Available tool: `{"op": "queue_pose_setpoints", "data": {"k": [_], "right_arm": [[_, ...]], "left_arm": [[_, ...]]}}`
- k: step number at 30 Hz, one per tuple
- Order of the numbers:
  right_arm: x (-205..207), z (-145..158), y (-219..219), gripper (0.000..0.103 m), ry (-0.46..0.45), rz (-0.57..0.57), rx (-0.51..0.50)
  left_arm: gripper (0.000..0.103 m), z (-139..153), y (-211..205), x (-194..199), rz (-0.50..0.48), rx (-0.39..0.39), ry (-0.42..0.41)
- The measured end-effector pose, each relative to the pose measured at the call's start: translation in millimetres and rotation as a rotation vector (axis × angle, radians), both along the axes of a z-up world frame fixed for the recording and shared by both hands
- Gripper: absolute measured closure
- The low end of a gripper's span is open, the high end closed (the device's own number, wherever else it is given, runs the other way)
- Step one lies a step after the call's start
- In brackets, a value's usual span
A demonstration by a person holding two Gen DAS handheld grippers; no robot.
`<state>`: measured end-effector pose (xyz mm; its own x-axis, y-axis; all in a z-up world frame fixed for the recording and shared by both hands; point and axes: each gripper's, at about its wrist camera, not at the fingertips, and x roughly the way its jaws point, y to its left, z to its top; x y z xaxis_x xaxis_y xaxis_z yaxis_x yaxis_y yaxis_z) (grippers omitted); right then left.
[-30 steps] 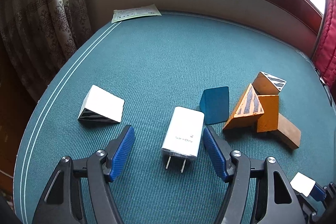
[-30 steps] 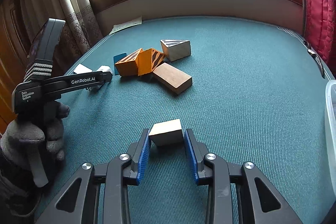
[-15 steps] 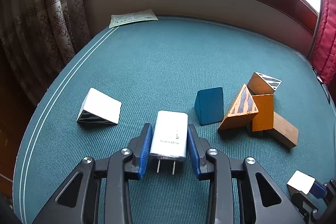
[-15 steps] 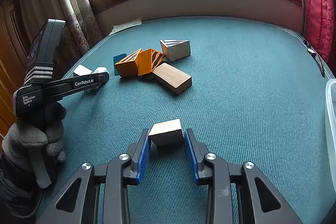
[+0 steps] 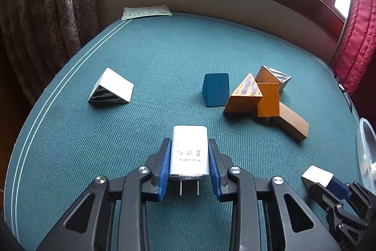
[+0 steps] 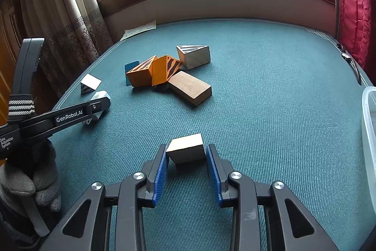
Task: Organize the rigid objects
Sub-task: 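Place the wooden wedge into the clear bowl with the right gripper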
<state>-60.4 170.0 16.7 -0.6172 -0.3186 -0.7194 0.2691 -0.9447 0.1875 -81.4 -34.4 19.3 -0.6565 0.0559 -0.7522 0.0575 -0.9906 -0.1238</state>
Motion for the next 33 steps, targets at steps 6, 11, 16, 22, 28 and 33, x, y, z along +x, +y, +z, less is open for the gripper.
{"op": "queue_pose_setpoints", "data": {"k": [6, 11, 16, 22, 28, 33], "right_arm": [[8.9, 0.7, 6.1, 0.068, 0.005, -0.021, -0.013], [21.4, 3.1, 13.0, 0.068, 0.010, -0.031, -0.025], [33.1, 8.0, 27.8, 0.069, 0.012, -0.063, -0.053], [43.5, 14.6, 48.4, 0.069, 0.024, -0.113, -0.080], [53.3, 25.1, 70.2, 0.069, 0.054, -0.167, -0.088], [61.2, 34.4, 96.7, 0.068, 0.085, -0.241, -0.086]], "left_arm": [[0.072, 5.7, 14.5, 17.5, -0.037, 0.012, 0.006], [0.072, 11.2, 29.9, 23.9, -0.079, 0.013, 0.011], [0.072, 17.5, 45.0, 28.5, -0.117, 0.008, 0.018], [0.072, 23.1, 60.4, 33.5, -0.154, -0.001, 0.025], [0.072, 26.2, 75.9, 37.6, -0.190, -0.009, 0.028], [0.072, 30.0, 87.4, 39.7, -0.218, -0.014, 0.034]]}}
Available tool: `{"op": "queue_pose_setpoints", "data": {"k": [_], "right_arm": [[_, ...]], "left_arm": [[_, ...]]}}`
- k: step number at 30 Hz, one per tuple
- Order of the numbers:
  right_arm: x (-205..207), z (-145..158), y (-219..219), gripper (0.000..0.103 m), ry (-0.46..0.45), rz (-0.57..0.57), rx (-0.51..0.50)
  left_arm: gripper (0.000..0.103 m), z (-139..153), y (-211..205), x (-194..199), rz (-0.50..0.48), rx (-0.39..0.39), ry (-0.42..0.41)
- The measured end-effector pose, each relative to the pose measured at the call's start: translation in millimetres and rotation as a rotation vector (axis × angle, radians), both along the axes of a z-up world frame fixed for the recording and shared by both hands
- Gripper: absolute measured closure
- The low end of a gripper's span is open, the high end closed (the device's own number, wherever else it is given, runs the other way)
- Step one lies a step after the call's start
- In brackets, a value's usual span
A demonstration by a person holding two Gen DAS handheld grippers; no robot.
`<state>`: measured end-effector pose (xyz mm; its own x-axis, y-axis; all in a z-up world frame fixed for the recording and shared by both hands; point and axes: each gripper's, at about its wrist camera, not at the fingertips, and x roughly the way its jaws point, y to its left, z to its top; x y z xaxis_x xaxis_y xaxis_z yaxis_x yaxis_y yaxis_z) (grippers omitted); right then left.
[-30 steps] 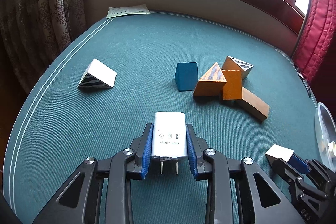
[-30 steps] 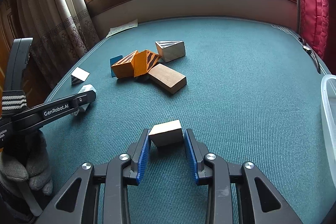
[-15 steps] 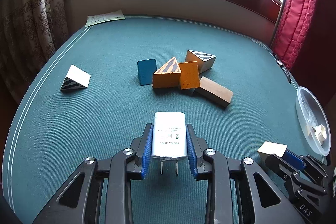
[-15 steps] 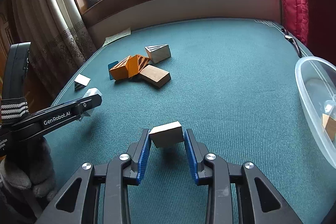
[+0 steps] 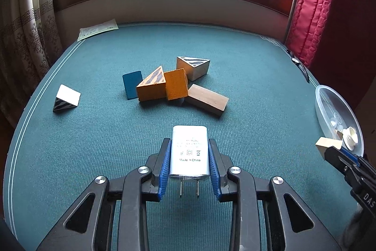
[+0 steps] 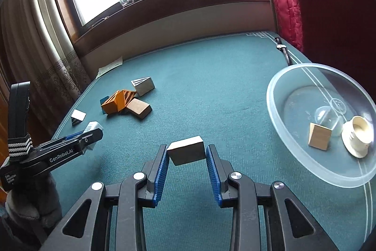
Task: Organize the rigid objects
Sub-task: 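Place the wooden wedge into the clear bowl with the right gripper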
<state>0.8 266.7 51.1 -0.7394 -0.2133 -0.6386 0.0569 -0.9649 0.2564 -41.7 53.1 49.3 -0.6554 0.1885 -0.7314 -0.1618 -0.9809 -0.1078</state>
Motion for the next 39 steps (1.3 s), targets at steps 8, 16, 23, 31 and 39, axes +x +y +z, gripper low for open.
{"op": "queue_pose_setpoints", "data": {"k": [8, 16, 23, 31, 39], "right_arm": [[11.2, 8.7, 47.2, 0.069, 0.028, -0.145, 0.014], [23.0, 9.7, 87.2, 0.069, 0.038, -0.263, 0.023], [30.6, 6.9, 115.6, 0.066, 0.040, -0.349, 0.014], [42.5, 2.0, 139.7, 0.038, 0.062, -0.440, 0.003], [51.8, -1.3, 156.7, 0.035, 0.083, -0.522, 0.010]], "left_arm": [[0.072, 2.1, 16.9, 0.1, -0.038, 0.002, -0.006], [0.072, 5.4, 31.6, 2.9, -0.065, -0.009, -0.001], [0.072, 6.2, 47.1, 4.4, -0.098, -0.010, -0.008], [0.072, 10.5, 73.4, 6.9, -0.154, -0.023, -0.004], [0.072, 18.8, 112.8, 10.1, -0.240, -0.030, 0.014]]}}
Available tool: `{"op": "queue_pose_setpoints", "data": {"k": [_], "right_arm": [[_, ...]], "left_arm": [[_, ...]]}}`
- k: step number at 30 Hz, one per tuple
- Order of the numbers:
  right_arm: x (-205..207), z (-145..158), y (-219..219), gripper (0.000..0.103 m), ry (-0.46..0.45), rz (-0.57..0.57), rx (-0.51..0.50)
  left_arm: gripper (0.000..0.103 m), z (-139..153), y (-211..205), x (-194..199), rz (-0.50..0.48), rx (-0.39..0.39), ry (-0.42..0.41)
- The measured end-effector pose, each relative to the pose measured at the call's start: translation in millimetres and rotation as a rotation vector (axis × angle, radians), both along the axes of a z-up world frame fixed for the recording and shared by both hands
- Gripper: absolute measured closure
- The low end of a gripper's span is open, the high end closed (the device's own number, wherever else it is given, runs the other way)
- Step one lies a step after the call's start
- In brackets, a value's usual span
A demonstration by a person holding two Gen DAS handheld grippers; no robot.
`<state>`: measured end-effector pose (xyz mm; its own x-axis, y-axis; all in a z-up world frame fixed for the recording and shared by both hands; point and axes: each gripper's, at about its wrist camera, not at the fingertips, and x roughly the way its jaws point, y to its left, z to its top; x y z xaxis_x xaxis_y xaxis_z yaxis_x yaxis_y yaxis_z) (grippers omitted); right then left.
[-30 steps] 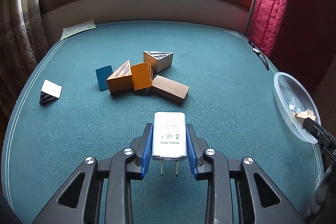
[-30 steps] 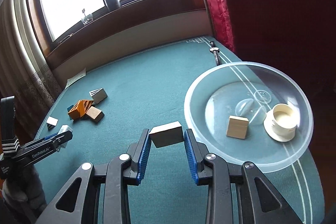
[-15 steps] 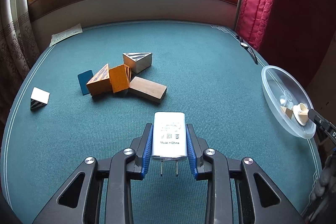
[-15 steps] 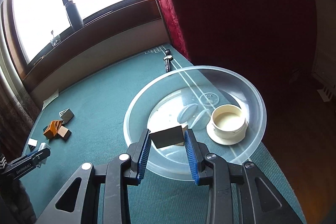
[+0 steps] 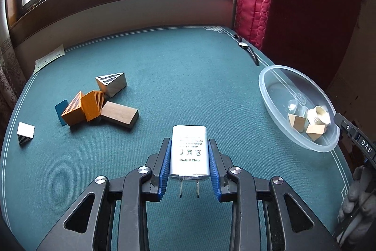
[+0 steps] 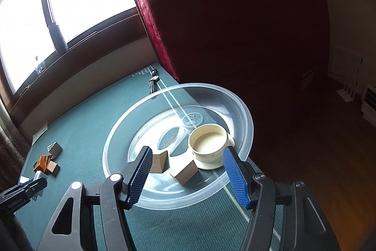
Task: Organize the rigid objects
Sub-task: 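Place the wooden wedge into the clear bowl with the right gripper, then lower the white charger into the clear bowl and open the left gripper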
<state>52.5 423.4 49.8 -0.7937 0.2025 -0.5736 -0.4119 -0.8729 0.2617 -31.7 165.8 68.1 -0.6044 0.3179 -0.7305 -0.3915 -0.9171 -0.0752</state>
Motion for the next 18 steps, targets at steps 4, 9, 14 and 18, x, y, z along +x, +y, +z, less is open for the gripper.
{"op": "queue_pose_setpoints", "data": {"k": [4, 9, 14, 18], "right_arm": [[4.7, -3.5, 8.9, 0.031, 0.003, -0.048, -0.008], [9.7, -7.8, 17.8, 0.021, 0.011, -0.082, -0.031], [13.0, -11.1, 23.6, 0.020, 0.014, -0.099, -0.047], [13.1, -13.9, 26.8, 0.020, 0.009, -0.104, -0.060]], "left_arm": [[0.072, 2.9, 22.7, -0.1, -0.058, 0.020, -0.016], [0.072, 9.0, 54.9, -0.5, -0.134, 0.035, -0.012], [0.072, 12.1, 89.9, -1.1, -0.202, 0.037, -0.003], [0.072, 9.6, 112.3, -3.7, -0.240, 0.035, -0.008]]}}
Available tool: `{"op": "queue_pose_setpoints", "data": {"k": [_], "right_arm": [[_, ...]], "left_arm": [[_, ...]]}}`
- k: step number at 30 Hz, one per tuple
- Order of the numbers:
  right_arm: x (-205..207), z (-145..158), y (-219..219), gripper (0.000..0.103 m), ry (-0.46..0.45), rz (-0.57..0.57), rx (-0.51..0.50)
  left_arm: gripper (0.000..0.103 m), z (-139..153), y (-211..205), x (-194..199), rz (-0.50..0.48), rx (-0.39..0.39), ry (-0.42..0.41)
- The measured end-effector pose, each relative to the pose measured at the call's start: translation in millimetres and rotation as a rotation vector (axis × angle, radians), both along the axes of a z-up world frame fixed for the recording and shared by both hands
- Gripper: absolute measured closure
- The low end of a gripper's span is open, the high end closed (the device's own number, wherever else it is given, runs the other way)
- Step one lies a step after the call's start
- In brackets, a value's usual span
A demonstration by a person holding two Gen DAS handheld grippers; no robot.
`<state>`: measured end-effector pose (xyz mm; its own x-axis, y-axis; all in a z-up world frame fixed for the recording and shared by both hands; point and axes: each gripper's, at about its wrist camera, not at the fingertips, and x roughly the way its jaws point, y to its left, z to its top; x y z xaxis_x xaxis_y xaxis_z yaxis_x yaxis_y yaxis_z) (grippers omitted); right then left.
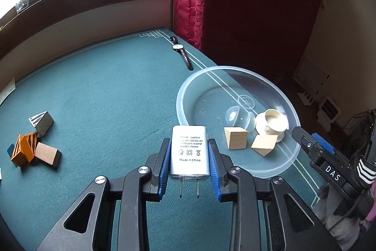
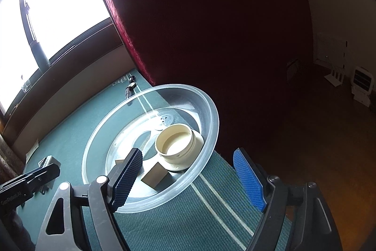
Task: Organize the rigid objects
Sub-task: 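Lower the white charger into the clear bowl and open the left gripper, then withdraw both grippers from the clear bowl toward the block pile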
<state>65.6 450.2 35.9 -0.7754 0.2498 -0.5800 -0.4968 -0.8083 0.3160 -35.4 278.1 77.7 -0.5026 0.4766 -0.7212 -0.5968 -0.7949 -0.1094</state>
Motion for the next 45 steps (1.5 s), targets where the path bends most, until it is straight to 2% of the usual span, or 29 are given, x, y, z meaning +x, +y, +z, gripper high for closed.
{"op": "queue_pose_setpoints", "data": {"k": [14, 15, 17, 18, 24, 35, 45], "right_arm": [[4.3, 0.5, -5.1, 0.020, 0.006, 0.013, 0.036], [4.3, 0.7, -4.7, 0.020, 0.007, 0.012, 0.035], [2.4, 1.3, -3.8, 0.020, 0.008, 0.009, 0.035], [2.6, 1.7, -3.9, 0.020, 0.009, 0.008, 0.036], [0.4, 2.2, -5.7, 0.020, 0.010, 0.016, 0.038], [0.6, 4.2, -12.0, 0.018, 0.012, 0.042, 0.045], [-0.9, 3.9, -21.6, 0.016, 0.008, 0.070, 0.049]], "left_arm": [[0.071, -6.7, 44.8, -18.3, -0.053, 0.018, -0.002], [0.069, -7.9, 44.9, -20.6, -0.047, 0.021, -0.008], [0.048, -10.6, 40.7, -24.7, -0.026, 0.031, -0.027], [0.044, -11.5, 36.9, -25.9, -0.009, 0.035, -0.026], [0.041, -12.6, 20.1, -26.9, 0.045, 0.021, -0.004], [0.022, -16.4, 7.3, -20.3, 0.095, -0.047, 0.049], [0.022, -20.6, -11.0, -17.2, 0.133, -0.065, 0.055]]}}
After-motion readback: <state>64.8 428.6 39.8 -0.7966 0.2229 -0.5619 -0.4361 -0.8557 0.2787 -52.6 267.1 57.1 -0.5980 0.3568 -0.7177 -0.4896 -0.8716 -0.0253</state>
